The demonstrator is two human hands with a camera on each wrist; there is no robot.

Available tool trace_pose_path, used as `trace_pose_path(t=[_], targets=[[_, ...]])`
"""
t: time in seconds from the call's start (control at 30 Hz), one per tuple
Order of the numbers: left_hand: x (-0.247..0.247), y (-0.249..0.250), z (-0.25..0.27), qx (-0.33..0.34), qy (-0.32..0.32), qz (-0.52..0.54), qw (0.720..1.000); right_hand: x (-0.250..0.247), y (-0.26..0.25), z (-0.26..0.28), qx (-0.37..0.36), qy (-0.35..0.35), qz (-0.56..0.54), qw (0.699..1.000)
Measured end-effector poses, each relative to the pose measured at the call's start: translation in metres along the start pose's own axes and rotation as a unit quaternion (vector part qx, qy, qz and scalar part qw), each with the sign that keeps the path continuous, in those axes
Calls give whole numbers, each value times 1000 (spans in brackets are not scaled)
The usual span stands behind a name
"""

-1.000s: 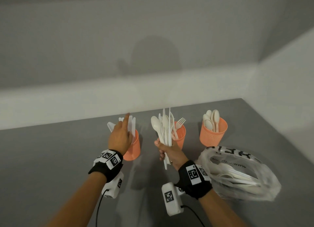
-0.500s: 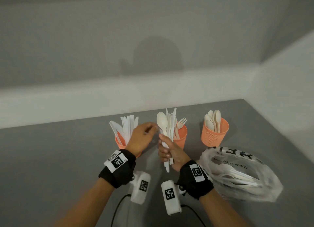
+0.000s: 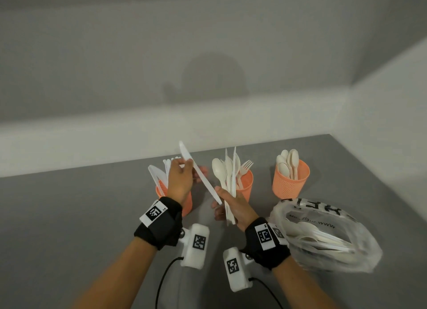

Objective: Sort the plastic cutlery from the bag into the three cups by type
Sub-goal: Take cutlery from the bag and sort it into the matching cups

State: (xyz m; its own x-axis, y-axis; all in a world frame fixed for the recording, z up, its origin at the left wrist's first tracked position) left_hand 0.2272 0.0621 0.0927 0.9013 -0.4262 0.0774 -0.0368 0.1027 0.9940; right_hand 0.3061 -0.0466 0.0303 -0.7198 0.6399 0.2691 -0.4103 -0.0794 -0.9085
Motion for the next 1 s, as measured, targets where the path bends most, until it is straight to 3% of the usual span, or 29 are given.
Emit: trace_pose_path(t=[0.1, 0.17, 0.3, 0.37, 0.53, 0.67, 0.83, 1.0], targets=[[-2, 7, -5, 33, 38, 0, 999, -3, 5, -2, -26, 82, 70, 994], [3, 6, -5, 49, 22, -39, 998, -3, 6, -4, -38, 112, 100, 988], [21, -1, 6, 110, -55, -133, 983, 1, 3, -6, -106, 98, 133, 981], [30, -5, 11, 120, -55, -162, 978, 3, 2, -4, -127, 94, 112, 981], [47, -11, 14, 153, -28, -233, 960, 8, -2, -4, -37, 136, 159, 977], [51, -13, 12, 161, -31, -269, 949, 4, 2, -7, -8, 133, 103, 986], [45, -11, 10, 109, 15, -120, 987, -1, 5, -8, 10, 109, 45, 993], [34, 0, -7, 104, 95, -57, 988, -1, 5, 2, -29, 16, 43, 999]])
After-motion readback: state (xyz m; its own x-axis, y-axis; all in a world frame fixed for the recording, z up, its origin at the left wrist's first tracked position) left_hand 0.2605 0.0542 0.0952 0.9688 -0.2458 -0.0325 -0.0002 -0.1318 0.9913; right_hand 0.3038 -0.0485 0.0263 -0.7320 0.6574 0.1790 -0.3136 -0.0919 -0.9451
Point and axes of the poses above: each hand's wrist, its own z-axis away from the middle knuckle, its own x-axis out of the palm, y = z × x, the point moved 2 cm from there along -z, towards the middle knuckle, and after that the axes turned 5 degrees about y, right-handed, at the moved point
